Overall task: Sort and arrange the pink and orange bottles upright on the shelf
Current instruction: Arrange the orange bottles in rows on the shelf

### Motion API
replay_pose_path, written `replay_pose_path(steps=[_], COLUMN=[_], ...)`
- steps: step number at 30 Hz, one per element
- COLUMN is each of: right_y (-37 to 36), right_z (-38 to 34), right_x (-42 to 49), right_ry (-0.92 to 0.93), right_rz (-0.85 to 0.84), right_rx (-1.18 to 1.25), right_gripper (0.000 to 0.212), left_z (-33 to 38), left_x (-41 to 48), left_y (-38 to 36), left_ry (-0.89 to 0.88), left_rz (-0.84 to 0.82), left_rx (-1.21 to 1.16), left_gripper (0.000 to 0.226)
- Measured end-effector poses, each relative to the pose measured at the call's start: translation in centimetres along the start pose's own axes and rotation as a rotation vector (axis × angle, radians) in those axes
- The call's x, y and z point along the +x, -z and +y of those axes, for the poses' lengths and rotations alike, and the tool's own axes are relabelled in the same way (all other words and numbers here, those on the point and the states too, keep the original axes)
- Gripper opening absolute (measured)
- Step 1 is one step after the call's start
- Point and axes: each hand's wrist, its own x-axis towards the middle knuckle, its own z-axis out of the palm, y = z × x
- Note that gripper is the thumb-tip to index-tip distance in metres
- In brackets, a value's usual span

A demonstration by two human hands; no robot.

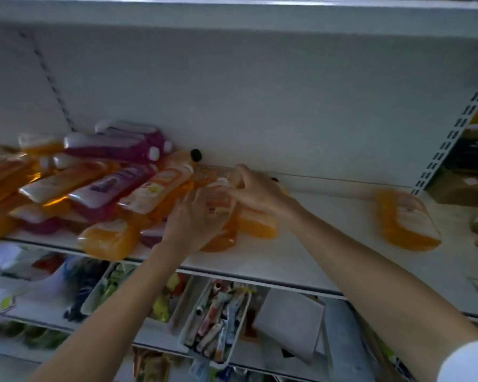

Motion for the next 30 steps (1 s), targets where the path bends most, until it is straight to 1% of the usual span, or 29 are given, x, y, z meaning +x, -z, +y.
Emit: replay_pose_path(steps=[1,2,3,4,5,6,8,10,13,15,17,19,20,23,25,27,30], right_y=[-1.1,-2.0,-2.6,-3.0,-3.3,-3.6,-4.0,-4.4,-3.5,-2.0,-0.5,0.9,1.6,4.0,5.6,7.0,8.6], right_z=[-0.5,-0.6,-0.6,-0.6,-0.4,-0.3,-0.5,-0.6,-1.5,-1.8,-1.5,-0.9,-0.6,1.2,3.0,5.0,8.0], right_x=[0.3,0.7,0.9,1.0,1.0,1.1,0.8,0.5,-0.2,-0.7,-1.1,-1.6,-2.0,-3.2,-4.2,-5.5,-7.9], right_ry=[-0.004,-0.027,-0.062,-0.093,-0.106,-0.095,-0.038,0.042,0.135,0.15,0.18,0.175,0.158,0.109,0.063,0.026,-0.027], right_rz=[-0.046,-0.09,-0.131,-0.155,-0.157,-0.126,-0.027,0.084,0.207,0.237,0.252,0.261,0.266,0.315,0.341,0.324,0.27], right_rx=[-0.015,-0.017,-0.006,0.017,0.04,0.073,0.192,0.312,0.374,0.459,0.551,0.595,0.601,0.574,0.564,0.555,0.505], right_gripper=[0.071,0.077,0.086,0.094,0.098,0.096,0.082,0.075,0.071,0.068,0.07,0.073,0.078,0.086,0.088,0.09,0.096], left_z=[-0.8,-1.7,-2.4,-3.0,-3.6,-3.8,-3.7,-3.3,-2.7,-2.2,-1.4,-0.5,0.2,3.2,5.6,7.6,9.5], left_x=[-0.5,-0.9,-1.3,-1.5,-1.5,-1.4,-1.4,-1.6,-1.8,-1.5,-1.0,-0.6,-0.6,-0.8,-0.9,-1.0,-0.9], left_y=[0.3,0.0,-0.3,-0.8,-1.2,-1.4,-1.5,-1.5,-1.0,-0.9,-0.9,-1.3,-1.5,-2.4,-3.3,-4.3,-6.3], left_ry=[0.047,0.03,-0.025,-0.077,-0.099,-0.096,-0.082,-0.087,-0.078,-0.089,-0.141,-0.199,-0.215,-0.23,-0.231,-0.243,-0.245], left_rz=[-0.118,-0.198,-0.229,-0.235,-0.218,-0.19,-0.126,-0.028,0.106,0.162,0.195,0.194,0.184,0.178,0.177,0.157,0.042], left_rx=[0.104,0.226,0.331,0.403,0.425,0.409,0.338,0.244,0.033,-0.123,-0.262,-0.385,-0.444,-0.584,-0.612,-0.63,-0.663], left_gripper=[0.087,0.106,0.12,0.126,0.125,0.122,0.119,0.118,0.113,0.111,0.11,0.11,0.109,0.102,0.096,0.091,0.09])
